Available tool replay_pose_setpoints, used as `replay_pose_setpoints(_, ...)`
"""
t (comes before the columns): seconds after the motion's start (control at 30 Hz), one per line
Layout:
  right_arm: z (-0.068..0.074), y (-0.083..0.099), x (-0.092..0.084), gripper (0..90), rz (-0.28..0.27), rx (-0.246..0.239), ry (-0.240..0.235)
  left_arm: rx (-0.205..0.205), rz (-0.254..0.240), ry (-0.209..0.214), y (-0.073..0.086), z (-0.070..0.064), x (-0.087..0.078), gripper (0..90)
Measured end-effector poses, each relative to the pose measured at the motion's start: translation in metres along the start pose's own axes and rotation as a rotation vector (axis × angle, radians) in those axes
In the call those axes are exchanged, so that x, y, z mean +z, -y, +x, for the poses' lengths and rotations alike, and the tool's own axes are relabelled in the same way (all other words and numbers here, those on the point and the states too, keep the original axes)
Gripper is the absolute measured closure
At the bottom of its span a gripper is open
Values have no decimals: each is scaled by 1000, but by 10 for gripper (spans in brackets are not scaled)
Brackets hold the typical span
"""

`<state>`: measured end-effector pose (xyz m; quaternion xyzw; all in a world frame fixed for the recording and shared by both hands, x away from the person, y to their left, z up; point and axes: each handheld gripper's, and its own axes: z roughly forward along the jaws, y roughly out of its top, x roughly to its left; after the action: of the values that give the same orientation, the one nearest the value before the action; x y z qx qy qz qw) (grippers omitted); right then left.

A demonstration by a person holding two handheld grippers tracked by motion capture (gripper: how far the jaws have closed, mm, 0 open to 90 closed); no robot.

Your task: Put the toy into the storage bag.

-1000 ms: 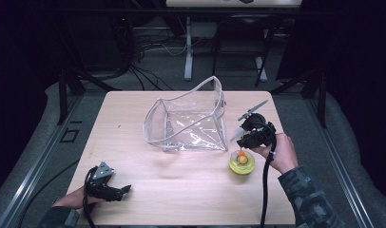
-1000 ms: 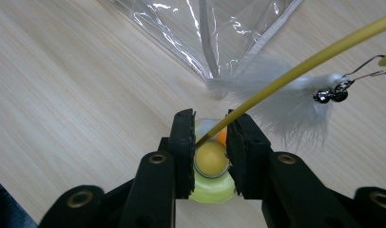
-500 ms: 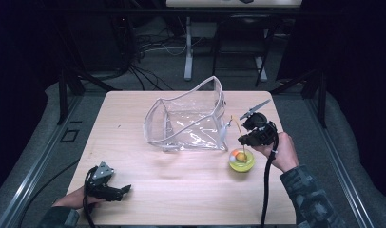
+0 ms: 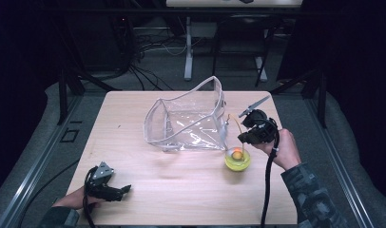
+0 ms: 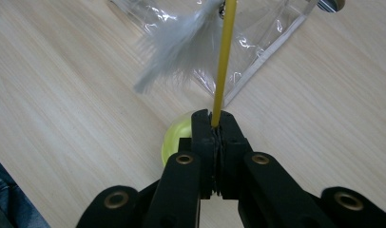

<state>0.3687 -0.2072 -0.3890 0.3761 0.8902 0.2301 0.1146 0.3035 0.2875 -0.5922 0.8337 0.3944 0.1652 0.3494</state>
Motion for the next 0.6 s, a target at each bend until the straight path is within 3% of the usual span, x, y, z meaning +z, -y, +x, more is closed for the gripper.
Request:
replay_pose_setpoints(0.37,-5,-5,-21,887,-20,-4,15,3,2,1,0,0,0,0)
replay_pose_setpoints(0.6,-7,-11,-33,887,1,-21,27,5,2,1,0,0,0,0)
